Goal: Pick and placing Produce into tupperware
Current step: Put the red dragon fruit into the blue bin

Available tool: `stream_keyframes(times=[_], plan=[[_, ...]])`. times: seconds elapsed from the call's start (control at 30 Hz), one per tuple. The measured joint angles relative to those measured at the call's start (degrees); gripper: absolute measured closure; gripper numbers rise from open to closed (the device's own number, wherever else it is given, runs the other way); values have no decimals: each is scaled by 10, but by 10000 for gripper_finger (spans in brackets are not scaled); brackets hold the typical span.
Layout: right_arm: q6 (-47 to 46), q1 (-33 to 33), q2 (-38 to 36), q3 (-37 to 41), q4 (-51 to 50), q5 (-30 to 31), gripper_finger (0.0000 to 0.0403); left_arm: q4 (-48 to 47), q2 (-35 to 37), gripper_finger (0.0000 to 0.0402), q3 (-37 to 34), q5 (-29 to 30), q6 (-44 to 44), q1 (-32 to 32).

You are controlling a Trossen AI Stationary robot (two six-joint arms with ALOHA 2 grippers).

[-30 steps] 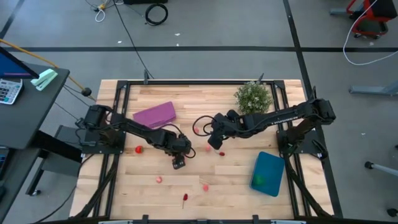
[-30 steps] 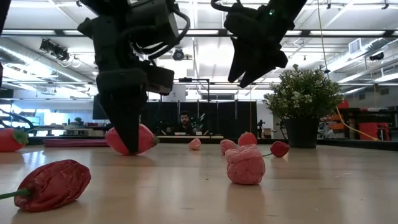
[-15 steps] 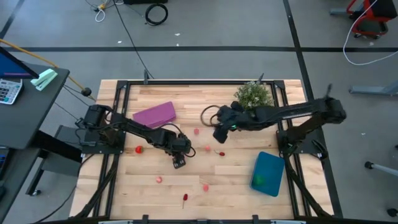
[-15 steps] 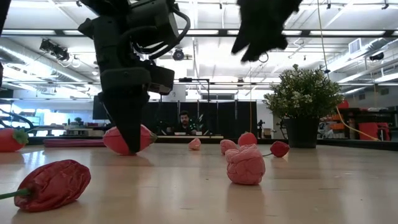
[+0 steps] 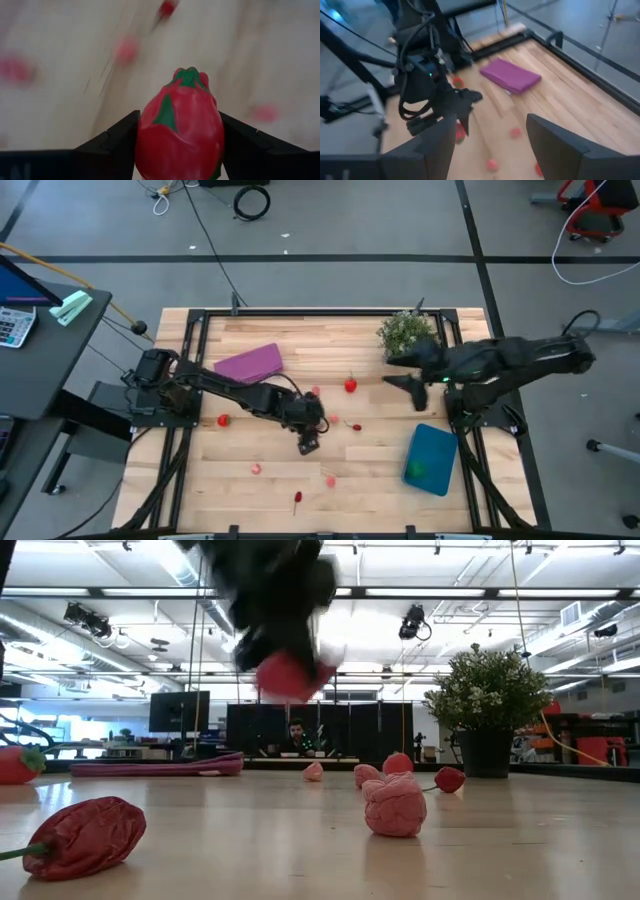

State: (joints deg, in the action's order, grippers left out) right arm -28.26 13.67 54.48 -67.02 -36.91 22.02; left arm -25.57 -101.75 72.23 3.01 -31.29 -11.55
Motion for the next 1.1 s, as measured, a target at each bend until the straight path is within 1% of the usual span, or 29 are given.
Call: stream_keyframes(times=[0.2, 0.27, 0.37, 0.47, 0.63, 0.77, 0.9, 1.0, 1.1], plan=[[0, 5, -76, 0, 1, 0, 153, 29, 1, 163, 116, 2, 81, 0], [0, 5, -87, 0, 1, 0, 153, 39, 1, 168, 148, 2, 96, 1], [-1, 5, -89, 0, -4, 0, 153, 89, 1, 173, 176, 3, 115, 4], [-1, 5, -80, 0, -19, 0, 153, 137, 2, 170, 187, 3, 141, 5], [-4, 5, -69, 0, -31, 0, 153, 146, 0, 162, 187, -3, 168, 5], [-49, 5, -65, 0, -32, -1, 153, 183, -22, 173, 186, -9, 169, 4], [-90, 5, -65, 0, -33, -1, 153, 245, -55, 167, 186, -51, 169, 8], [-103, 5, -64, 0, -34, 0, 153, 297, -89, 159, 187, -78, 169, 11], [-116, 5, -64, 0, -34, -1, 153, 374, -128, 166, 186, -96, 172, 11]])
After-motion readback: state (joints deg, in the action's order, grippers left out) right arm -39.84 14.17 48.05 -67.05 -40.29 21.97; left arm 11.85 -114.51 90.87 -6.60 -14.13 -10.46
